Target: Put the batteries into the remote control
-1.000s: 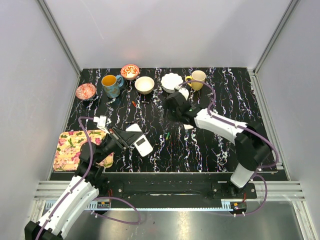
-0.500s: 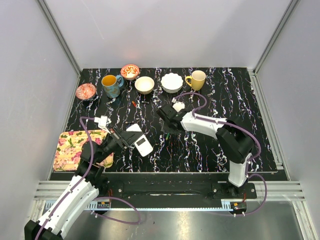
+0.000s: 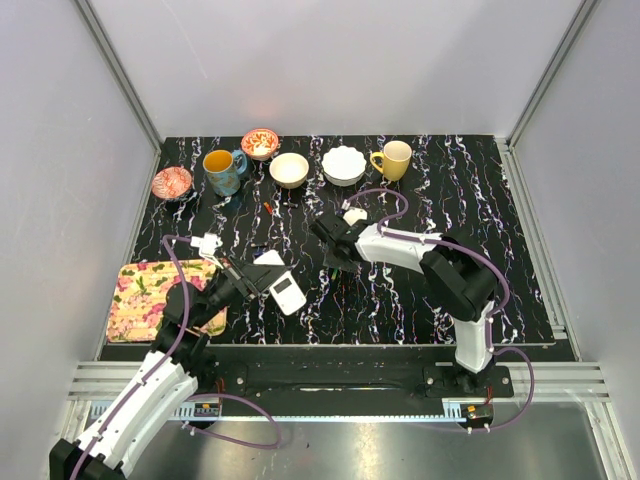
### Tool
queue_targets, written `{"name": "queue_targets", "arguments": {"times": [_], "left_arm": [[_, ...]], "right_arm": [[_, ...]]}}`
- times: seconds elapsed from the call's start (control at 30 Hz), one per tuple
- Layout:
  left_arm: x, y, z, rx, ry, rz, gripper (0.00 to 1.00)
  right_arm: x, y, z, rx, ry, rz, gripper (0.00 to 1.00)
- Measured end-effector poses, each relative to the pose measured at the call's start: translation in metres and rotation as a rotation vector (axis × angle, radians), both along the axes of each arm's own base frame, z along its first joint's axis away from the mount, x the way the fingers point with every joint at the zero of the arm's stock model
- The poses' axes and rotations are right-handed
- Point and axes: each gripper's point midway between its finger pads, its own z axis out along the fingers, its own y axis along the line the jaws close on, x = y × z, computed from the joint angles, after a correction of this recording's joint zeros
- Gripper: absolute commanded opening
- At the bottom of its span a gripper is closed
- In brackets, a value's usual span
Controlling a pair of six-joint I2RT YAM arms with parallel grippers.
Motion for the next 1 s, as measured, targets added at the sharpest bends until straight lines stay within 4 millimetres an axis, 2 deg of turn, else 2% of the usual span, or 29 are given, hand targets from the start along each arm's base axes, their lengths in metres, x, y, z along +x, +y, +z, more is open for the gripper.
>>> {"name": "queue_targets", "arguments": {"times": [0.37,0.8,1.0], "left_arm": [[0.0001,0.0000,-0.0067,0.004,0.018,0.001,0.00],[0.0004,-0.0004,-0.0061,-0.004,0.025,0.000,0.00],[-0.0003,-0.0001,-0.0047,-0.007,0.019,-0.001,0.00]], "right_arm": [[0.0032,0.0009,-0.0026,-0.013,-0.004,0.005,0.37],[0.0018,-0.0001,-0.0037,-0.037,0.003,0.006,0.37],[0.0016,-0.0009,-0.0044,-0.061,0.010,0.006,0.33]]}}
